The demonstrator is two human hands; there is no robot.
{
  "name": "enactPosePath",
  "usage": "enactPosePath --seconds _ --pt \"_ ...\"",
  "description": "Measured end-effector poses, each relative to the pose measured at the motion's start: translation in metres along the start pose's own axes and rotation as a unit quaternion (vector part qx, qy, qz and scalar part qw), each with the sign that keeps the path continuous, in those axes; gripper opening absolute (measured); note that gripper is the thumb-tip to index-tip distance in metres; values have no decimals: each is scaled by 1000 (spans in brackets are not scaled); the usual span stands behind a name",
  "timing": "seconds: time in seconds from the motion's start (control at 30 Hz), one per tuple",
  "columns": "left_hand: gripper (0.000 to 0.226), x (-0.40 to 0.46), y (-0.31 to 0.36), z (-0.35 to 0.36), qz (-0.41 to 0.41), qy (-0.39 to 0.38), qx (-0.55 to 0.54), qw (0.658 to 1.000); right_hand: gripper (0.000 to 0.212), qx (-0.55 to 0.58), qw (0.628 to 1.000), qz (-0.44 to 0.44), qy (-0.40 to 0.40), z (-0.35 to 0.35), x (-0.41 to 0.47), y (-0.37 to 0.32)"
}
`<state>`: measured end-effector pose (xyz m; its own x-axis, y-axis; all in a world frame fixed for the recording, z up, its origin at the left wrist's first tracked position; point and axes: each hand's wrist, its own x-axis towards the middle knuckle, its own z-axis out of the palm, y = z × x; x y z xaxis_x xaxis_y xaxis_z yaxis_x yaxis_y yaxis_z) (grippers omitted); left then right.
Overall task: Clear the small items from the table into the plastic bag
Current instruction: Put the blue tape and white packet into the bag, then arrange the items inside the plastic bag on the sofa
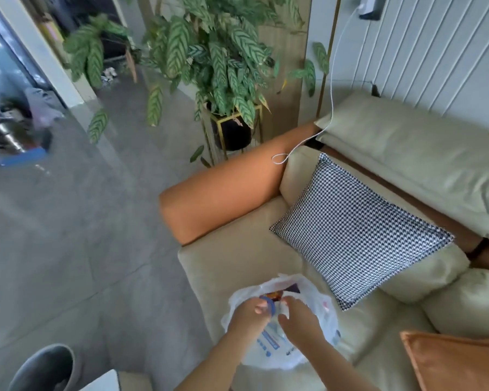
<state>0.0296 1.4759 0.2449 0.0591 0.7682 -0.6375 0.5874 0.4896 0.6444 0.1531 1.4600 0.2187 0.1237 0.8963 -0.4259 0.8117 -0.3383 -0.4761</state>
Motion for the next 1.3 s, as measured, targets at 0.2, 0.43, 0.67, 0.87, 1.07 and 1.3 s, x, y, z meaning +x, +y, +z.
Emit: enactPosePath --seconds 0.2,0.43,0.67,0.87,1.07,1.3 --pt "20 -69 -20 -40 -9 104 -83 991 31 -2 995 -91 -36 -11 -39 -43" --pt "11 -133 -81 -77 -31 203 -163 965 38 -88 966 -227 -85 14 -85 -103" --pt "26 -217 -189 -100 -80 284 -67 953 40 -186 917 -332 -121 81 -157 -167" --pt "31 -315 -295 -98 -140 308 -89 937 35 -229 870 -409 -151 158 -246 -208" --pt "29 -410 -384 -79 -199 352 -158 901 33 -272 794 -510 -189 230 -351 -225" --pt "30 -489 -457 -48 -257 410 -227 845 22 -308 703 -599 -228 295 -448 -229"
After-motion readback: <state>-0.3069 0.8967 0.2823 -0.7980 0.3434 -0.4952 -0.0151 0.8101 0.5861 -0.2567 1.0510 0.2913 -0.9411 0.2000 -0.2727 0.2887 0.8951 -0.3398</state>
